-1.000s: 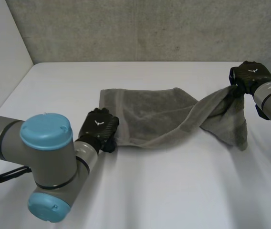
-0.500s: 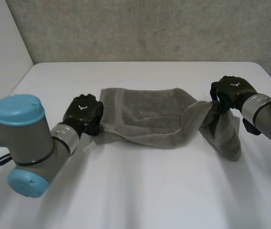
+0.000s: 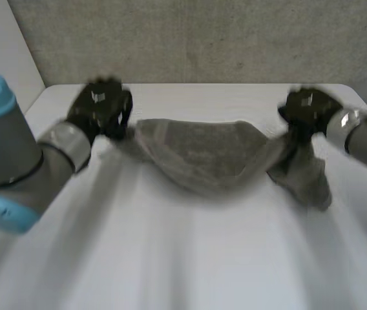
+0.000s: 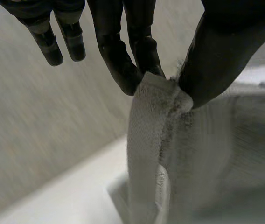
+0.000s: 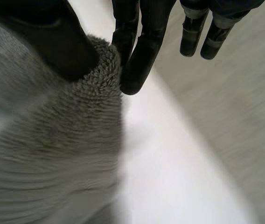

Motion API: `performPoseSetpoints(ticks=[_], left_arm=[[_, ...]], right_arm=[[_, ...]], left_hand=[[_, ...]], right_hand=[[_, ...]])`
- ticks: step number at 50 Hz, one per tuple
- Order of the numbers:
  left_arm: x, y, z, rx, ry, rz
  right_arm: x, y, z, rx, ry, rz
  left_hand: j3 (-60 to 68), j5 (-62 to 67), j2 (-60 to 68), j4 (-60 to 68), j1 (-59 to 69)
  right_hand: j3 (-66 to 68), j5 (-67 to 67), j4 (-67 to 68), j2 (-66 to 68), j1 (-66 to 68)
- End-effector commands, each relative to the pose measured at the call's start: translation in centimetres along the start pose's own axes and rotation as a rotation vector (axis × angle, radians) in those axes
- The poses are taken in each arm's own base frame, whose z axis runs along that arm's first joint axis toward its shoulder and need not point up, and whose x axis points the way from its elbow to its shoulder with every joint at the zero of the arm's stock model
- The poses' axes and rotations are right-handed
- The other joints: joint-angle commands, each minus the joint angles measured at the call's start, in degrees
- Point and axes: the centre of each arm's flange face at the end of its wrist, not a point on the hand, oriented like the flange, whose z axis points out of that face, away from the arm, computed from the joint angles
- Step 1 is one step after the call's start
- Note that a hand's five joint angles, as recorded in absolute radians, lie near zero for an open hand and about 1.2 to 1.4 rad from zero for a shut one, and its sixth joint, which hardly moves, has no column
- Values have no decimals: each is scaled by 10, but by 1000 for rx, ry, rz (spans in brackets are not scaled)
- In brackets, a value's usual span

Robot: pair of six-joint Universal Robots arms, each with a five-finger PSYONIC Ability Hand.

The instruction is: Fold the towel.

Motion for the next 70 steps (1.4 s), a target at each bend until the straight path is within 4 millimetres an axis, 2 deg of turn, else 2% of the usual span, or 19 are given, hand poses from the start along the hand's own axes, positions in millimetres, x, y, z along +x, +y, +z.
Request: performPoseSetpoints(ticks=[1, 2, 3, 5, 9, 12, 17, 20, 22, 28, 32, 42, 44, 45, 46, 54, 57, 60, 70], left_arm=[[-18, -85, 41, 412, -121, 26], [-17, -112, 31, 512, -120, 14], [-17, -112, 31, 513, -120, 14], [-16, -169, -8, 697, -83, -37], [-13, -181, -31, 747, 0, -80], [-12, -160, -30, 686, 50, -97], [-16, -88, -29, 464, 41, -95], [-17, -71, -30, 412, 33, -87], [-16, -36, -36, 304, 33, -62], [-25, 25, -43, 90, 14, -22], [-26, 46, -46, -14, 16, -31], [-12, 42, -58, -75, 64, -50], [-2, 33, -63, -58, 93, -47], [-2, 33, -63, -58, 93, -47], [3, 31, -64, -55, 105, -44], [9, 31, -63, -73, 124, -45], [10, 37, -64, -107, 126, -54], [11, 40, -67, -142, 131, -61], [12, 47, -77, -230, 139, -73]], right_arm=[[58, -119, 4, 520, 396, -86], [67, -144, -18, 616, 454, -61], [67, -144, -18, 617, 454, -61], [74, -172, -62, 748, 479, -41], [60, -164, -76, 762, 384, -20], [39, -139, -69, 696, 281, -12], [-5, -73, -54, 449, 114, -51], [-13, -54, -51, 380, 87, -85], [-31, -18, -47, 264, 16, -165], [-68, 32, -41, 124, -108, -298], [-74, 49, -38, 83, -135, -309], [-66, 36, -41, 102, -98, -271], [-58, 29, -44, 112, -66, -203], [-58, 29, -44, 112, -66, -203], [-55, 26, -46, 113, -54, -163], [-53, 27, -50, 69, -48, -7], [-52, 29, -54, 26, -56, 41], [-53, 31, -57, -9, -72, 65], [-50, 38, -61, -60, -84, 92]], left_hand=[[-22, 169, 31, -27, 43], [-22, 169, 31, -27, 43], [-22, 169, 31, -27, 43], [-22, 169, 31, -27, 43], [-22, 169, 31, -27, 43], [-22, 169, 31, -27, 43], [-22, 169, 31, -27, 43], [-22, 169, 31, -27, 43], [-22, 169, 31, -27, 43], [-22, 169, 31, -27, 43], [-22, 169, 31, -27, 43], [-22, 169, 31, -27, 43], [-22, 169, 31, -27, 43], [-22, 169, 31, -27, 43], [-22, 169, 31, -27, 43], [-22, 138, 0, -27, 12], [-22, -180, -319, -27, -307], [-22, -313, -451, -27, -439], [-22, -348, -487, -27, -475]], right_hand=[[8, 42, 23, 37, 63], [8, 42, 23, 37, 63], [8, 42, 23, 37, 63], [8, 42, 23, 37, 63], [8, 42, 23, 37, 63], [8, 42, 23, 37, 63], [8, 42, 23, 37, 63], [8, 42, 23, 37, 63], [8, 42, 23, 37, 63], [8, 42, 23, 37, 63], [8, 42, 23, 37, 63], [8, 42, 23, 37, 63], [8, -531, 23, -535, -510], [8, -535, 23, -539, -513], [8, -658, 23, -760, -735], [8, -658, 23, -763, -737], [8, -658, 23, -763, -737], [8, -658, 23, -763, -737], [8, -658, 23, -763, -737]])
